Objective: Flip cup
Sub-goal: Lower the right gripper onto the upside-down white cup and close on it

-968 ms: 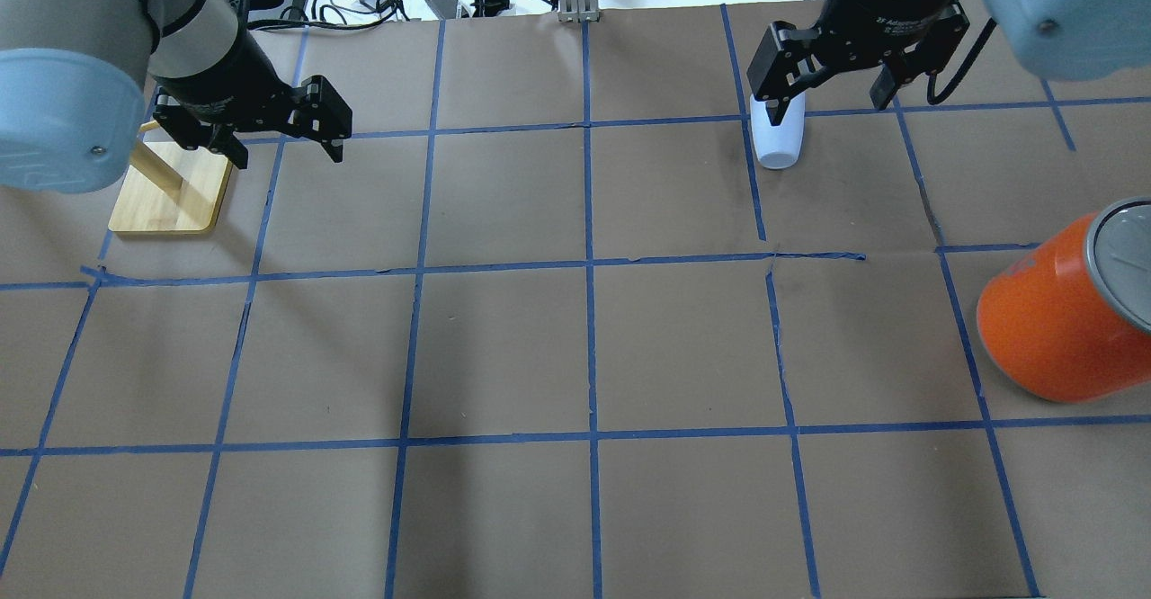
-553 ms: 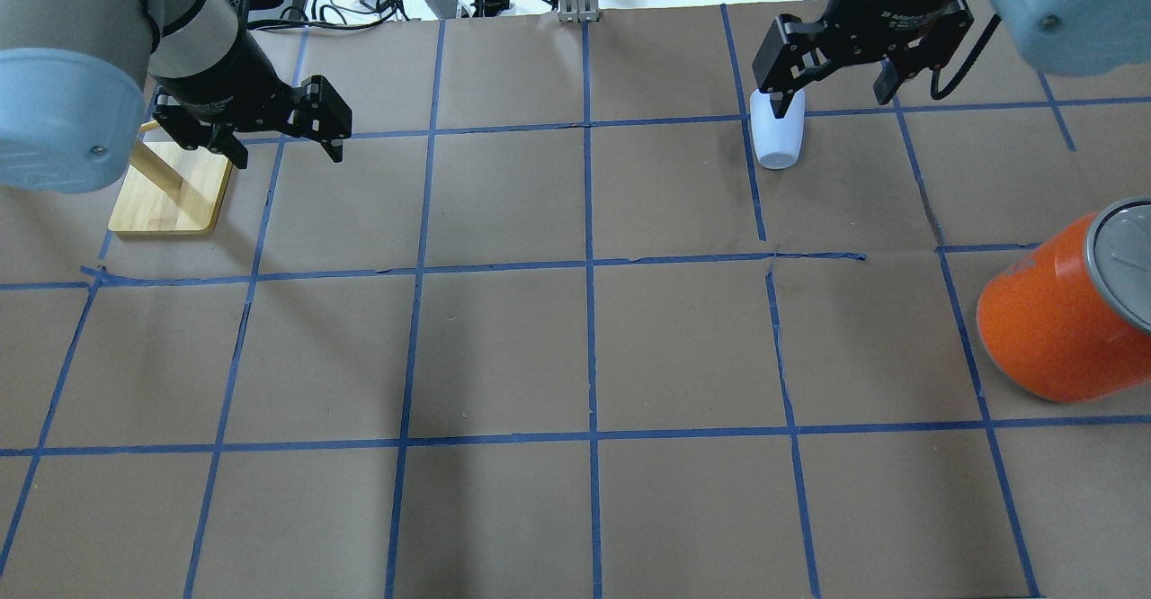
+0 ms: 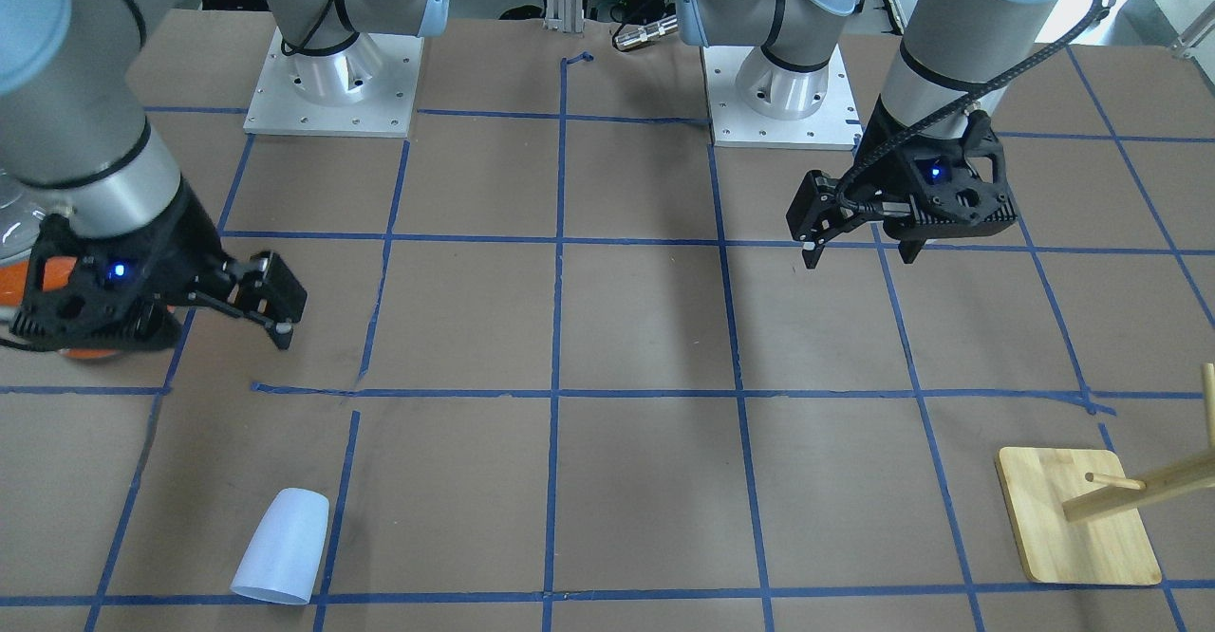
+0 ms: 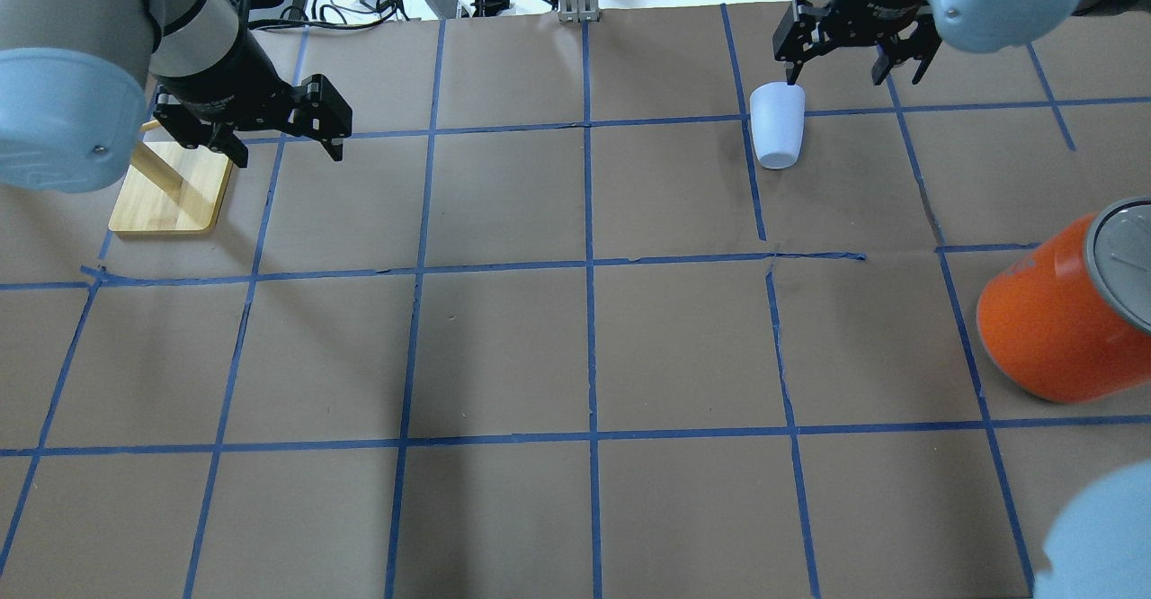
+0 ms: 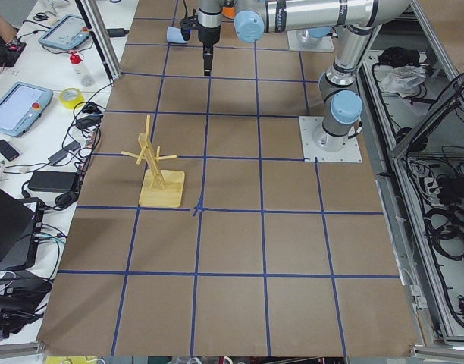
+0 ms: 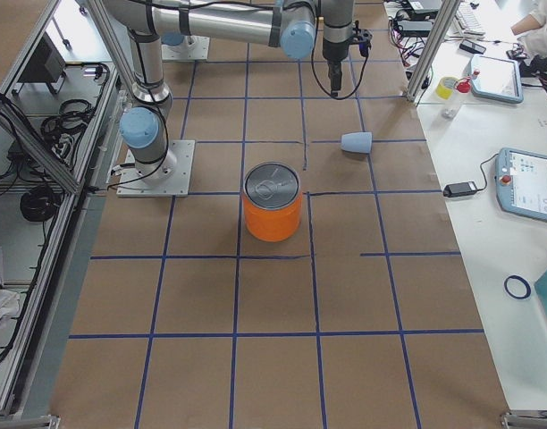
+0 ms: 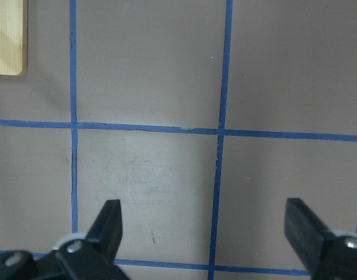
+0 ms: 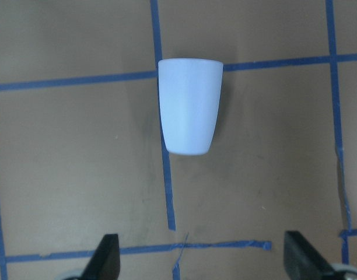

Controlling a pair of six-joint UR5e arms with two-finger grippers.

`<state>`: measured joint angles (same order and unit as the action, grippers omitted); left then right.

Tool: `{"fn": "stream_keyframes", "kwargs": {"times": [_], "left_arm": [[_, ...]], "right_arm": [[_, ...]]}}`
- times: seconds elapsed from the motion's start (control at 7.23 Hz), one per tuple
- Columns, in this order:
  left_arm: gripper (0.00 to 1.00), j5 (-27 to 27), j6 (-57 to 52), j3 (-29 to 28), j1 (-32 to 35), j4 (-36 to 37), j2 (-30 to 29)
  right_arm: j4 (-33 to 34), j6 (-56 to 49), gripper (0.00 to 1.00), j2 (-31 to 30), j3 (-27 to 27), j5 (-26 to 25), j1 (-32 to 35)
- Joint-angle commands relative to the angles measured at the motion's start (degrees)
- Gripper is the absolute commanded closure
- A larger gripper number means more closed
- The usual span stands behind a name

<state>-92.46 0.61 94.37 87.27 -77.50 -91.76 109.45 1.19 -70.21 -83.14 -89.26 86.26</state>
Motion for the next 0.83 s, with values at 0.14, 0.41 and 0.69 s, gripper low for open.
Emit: {"fn": "stream_keyframes", "kwargs": {"times": [0.14,0.41,0.69], "left_arm": [[0.00,0.00,0.00,-0.06,0.00,-0.02,0.00],[0.00,0.00,0.00,-0.06,-0.09,0.07,0.00],[0.00,0.00,0.00,-0.24,-0.09,-0.02,-0.17]], "right_arm": [[13.76,2.32,0.00,12.27,-0.09,-0.30,-0.13],[15.87,0.75,0.00,14.82,-0.09,-0.21,-0.22],[18.86,0.74,0.00,16.06,-0.18,0.32,-0.22]]}}
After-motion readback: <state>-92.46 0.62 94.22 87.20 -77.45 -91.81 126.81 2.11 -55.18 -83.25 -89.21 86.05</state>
